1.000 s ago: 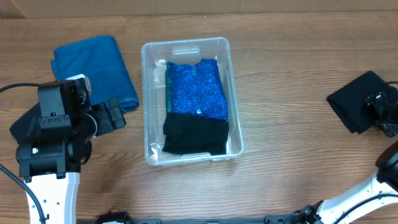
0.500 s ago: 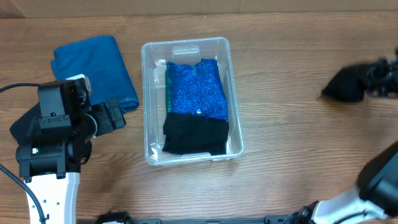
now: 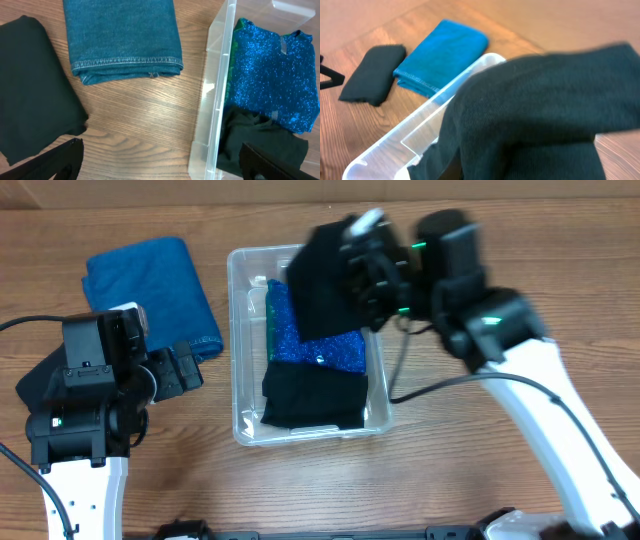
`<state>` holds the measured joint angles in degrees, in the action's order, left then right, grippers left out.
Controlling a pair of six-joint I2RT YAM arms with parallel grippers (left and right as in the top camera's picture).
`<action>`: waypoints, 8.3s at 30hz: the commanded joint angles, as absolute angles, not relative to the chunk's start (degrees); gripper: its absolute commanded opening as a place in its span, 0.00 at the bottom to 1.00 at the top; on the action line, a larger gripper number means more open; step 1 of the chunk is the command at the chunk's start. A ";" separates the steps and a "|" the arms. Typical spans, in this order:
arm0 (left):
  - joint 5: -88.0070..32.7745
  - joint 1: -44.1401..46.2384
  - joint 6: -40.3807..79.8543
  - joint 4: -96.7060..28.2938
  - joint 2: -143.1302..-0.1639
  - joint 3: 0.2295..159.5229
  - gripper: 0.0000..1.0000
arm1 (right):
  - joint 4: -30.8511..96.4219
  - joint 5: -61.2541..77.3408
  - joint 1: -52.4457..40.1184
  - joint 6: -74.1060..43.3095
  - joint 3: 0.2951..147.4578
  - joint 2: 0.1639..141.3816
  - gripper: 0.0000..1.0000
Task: Pack container
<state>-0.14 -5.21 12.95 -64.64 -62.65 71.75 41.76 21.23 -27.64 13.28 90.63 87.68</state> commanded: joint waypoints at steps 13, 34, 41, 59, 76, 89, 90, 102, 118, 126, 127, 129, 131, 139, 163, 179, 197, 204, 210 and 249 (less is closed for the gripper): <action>0.43 -4.84 11.79 -64.73 -62.57 73.01 1.00 | 24.77 22.59 -32.97 -4.38 90.83 108.20 0.04; 0.78 -5.06 11.79 -65.17 -62.46 73.01 1.00 | 32.56 2.35 -26.13 -6.72 90.89 92.07 1.00; -0.30 -23.86 15.81 -66.57 -62.83 72.88 1.00 | 48.27 -2.07 -13.85 -5.80 90.87 76.97 1.00; -14.55 -60.31 12.05 -43.48 -98.17 66.52 1.00 | 63.09 0.08 -6.74 -5.78 90.00 83.37 1.00; -40.16 -58.74 5.34 -34.44 -114.69 66.65 0.09 | 64.31 0.08 -6.72 -5.82 90.00 84.14 1.00; -50.70 -49.25 18.63 -36.23 -79.15 66.72 0.04 | 64.66 0.08 -6.72 -5.78 90.00 84.14 1.00; -50.59 -46.22 19.29 -36.18 -75.55 66.76 0.04 | 64.66 0.08 -6.72 -5.78 90.00 84.14 1.00; -21.87 7.20 30.22 -35.55 -64.29 66.76 0.04 | 64.88 0.10 -6.72 -5.80 90.00 84.14 1.00; -13.45 32.60 55.40 -26.26 -89.71 66.76 0.04 | 65.06 0.08 -6.72 -5.80 90.00 84.14 1.00; -10.09 35.00 59.37 -31.66 -91.61 66.74 0.33 | 65.08 0.08 -6.72 -5.78 90.00 84.14 1.00; -9.15 34.79 59.35 -32.80 -91.59 66.76 0.57 | 65.08 0.10 -6.72 -5.78 90.00 84.14 1.00; -7.03 34.00 57.65 -33.61 -91.31 66.78 0.83 | 65.14 0.10 -6.72 -5.78 90.00 84.14 1.00; -5.45 33.26 53.69 -33.58 -90.37 67.53 0.88 | 65.30 0.10 -6.72 -5.80 90.00 84.14 1.00; -5.89 35.44 36.32 -28.60 -83.48 72.60 0.04 | 65.25 0.08 -6.72 -5.78 90.00 84.14 1.00; -25.58 24.53 44.91 -23.51 -99.26 59.13 0.04 | 65.54 0.10 -6.72 -5.78 90.00 84.14 1.00; -1.15 18.61 28.73 -41.21 -70.17 67.94 0.31 | 69.76 8.84 -6.81 -5.93 80.88 91.00 0.33; -1.32 -7.35 25.76 -53.74 -68.45 68.29 0.83 | 67.11 19.64 -14.06 3.31 73.41 95.26 0.52; -8.67 -21.74 15.38 -49.04 -72.07 75.77 0.96 | 67.61 4.89 -5.19 -6.07 73.41 95.26 1.00; -23.68 -36.97 13.76 -41.76 -90.04 79.53 1.00 | 67.64 6.09 -2.50 -6.04 73.41 95.26 1.00; -53.39 -29.28 15.46 -35.77 -85.41 84.95 0.04 | 70.13 6.39 -2.50 -5.87 73.41 95.26 1.00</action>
<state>-46.33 -31.24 16.10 -36.47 -101.38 83.53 70.26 6.55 -2.66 -5.78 73.45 95.42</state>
